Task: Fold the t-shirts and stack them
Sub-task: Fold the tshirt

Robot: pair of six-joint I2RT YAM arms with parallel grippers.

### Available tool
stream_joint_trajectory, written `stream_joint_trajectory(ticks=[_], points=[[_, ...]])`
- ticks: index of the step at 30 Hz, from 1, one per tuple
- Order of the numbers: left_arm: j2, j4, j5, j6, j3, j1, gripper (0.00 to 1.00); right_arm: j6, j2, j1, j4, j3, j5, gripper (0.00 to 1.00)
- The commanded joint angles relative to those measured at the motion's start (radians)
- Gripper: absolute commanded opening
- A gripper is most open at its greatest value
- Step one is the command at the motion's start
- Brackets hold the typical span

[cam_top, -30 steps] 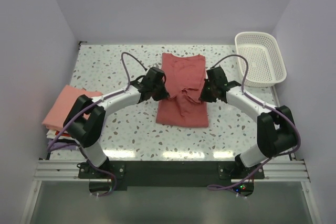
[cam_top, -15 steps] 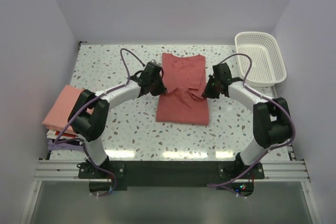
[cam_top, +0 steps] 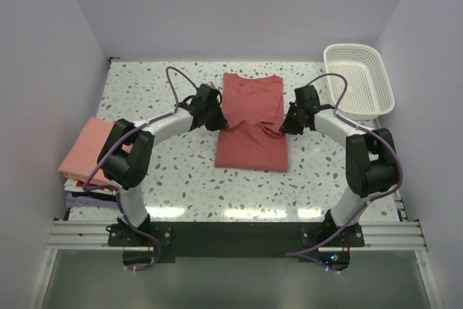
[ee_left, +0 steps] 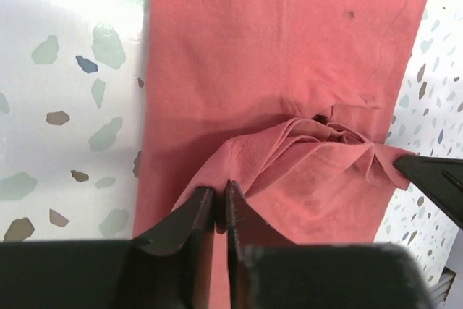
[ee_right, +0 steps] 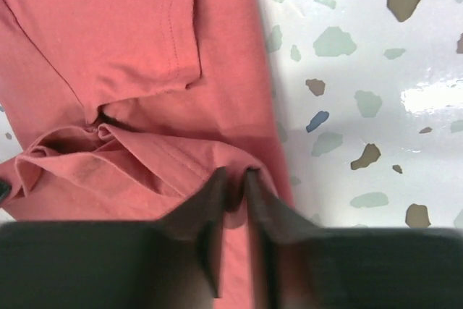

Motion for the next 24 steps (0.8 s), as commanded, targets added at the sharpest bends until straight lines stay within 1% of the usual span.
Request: stream_joint_trajectory(ticks=[1, 2, 3, 4, 5, 6, 7, 10, 11, 12, 14, 15, 17, 18, 20, 21, 22, 24], points=[[0.003, 0.072, 0.076, 0.062, 0.043, 0.034, 0.19, -0.017, -0.02, -0.01, 0.019, 0.053, 0.004, 0.27], [-0.01, 0.075, 0.079, 0.067, 0.039, 0.04, 0.27, -0.022, -0.026, -0.012, 0.014, 0.056, 0.01, 0.33], [-0.019, 0.079, 0.079, 0.079, 0.032, 0.051, 0.45, -0.032, -0.034, -0.012, 0.009, 0.063, 0.018, 0.39], [-0.029, 0.081, 0.079, 0.087, 0.023, 0.055, 0.55, -0.04, -0.056, -0.013, 0.002, 0.064, 0.03, 0.47], [-0.051, 0.079, 0.075, 0.093, 0.02, 0.06, 0.61, -0.048, -0.067, -0.013, -0.003, 0.066, 0.04, 0.58], [-0.064, 0.075, 0.07, 0.102, 0.017, 0.066, 0.65, -0.06, -0.078, -0.012, -0.009, 0.073, 0.046, 0.62], [-0.076, 0.06, 0.061, 0.102, 0.013, 0.069, 0.66, -0.065, -0.089, -0.012, -0.02, 0.075, 0.049, 0.63], [-0.122, 0.038, 0.017, 0.105, 0.005, 0.069, 0.66, -0.072, -0.145, -0.007, -0.025, 0.061, 0.049, 0.61], [-0.142, 0.038, 0.02, 0.104, 0.002, 0.068, 0.65, -0.072, -0.175, -0.003, -0.02, 0.049, 0.047, 0.59], [-0.15, 0.052, 0.02, 0.101, -0.01, 0.06, 0.58, -0.072, -0.19, 0.009, -0.014, 0.02, 0.046, 0.54], [-0.153, 0.061, 0.021, 0.101, -0.014, 0.048, 0.47, -0.074, -0.218, 0.028, 0.001, -0.006, 0.043, 0.47], [-0.148, 0.066, 0.024, 0.101, -0.008, 0.029, 0.34, -0.078, -0.224, 0.054, 0.006, -0.028, 0.044, 0.39], [-0.116, 0.067, 0.03, 0.099, 0.002, 0.009, 0.23, -0.083, -0.224, 0.085, 0.031, -0.045, 0.044, 0.34], [-0.102, 0.066, 0.03, 0.101, 0.015, -0.012, 0.14, -0.089, -0.209, 0.098, 0.034, -0.043, 0.047, 0.34], [-0.057, 0.067, 0.039, 0.099, 0.029, -0.027, 0.07, -0.098, -0.181, 0.147, 0.028, -0.036, 0.057, 0.3], [-0.041, 0.069, 0.047, 0.099, 0.038, -0.038, 0.0, -0.1, -0.155, 0.173, 0.028, -0.032, 0.064, 0.29], [-0.026, 0.072, 0.055, 0.101, 0.043, -0.041, 0.0, -0.098, -0.146, 0.183, 0.035, -0.037, 0.067, 0.27], [0.017, 0.076, 0.078, 0.107, 0.058, -0.047, 0.0, -0.085, -0.13, 0.189, 0.061, -0.068, 0.066, 0.26]])
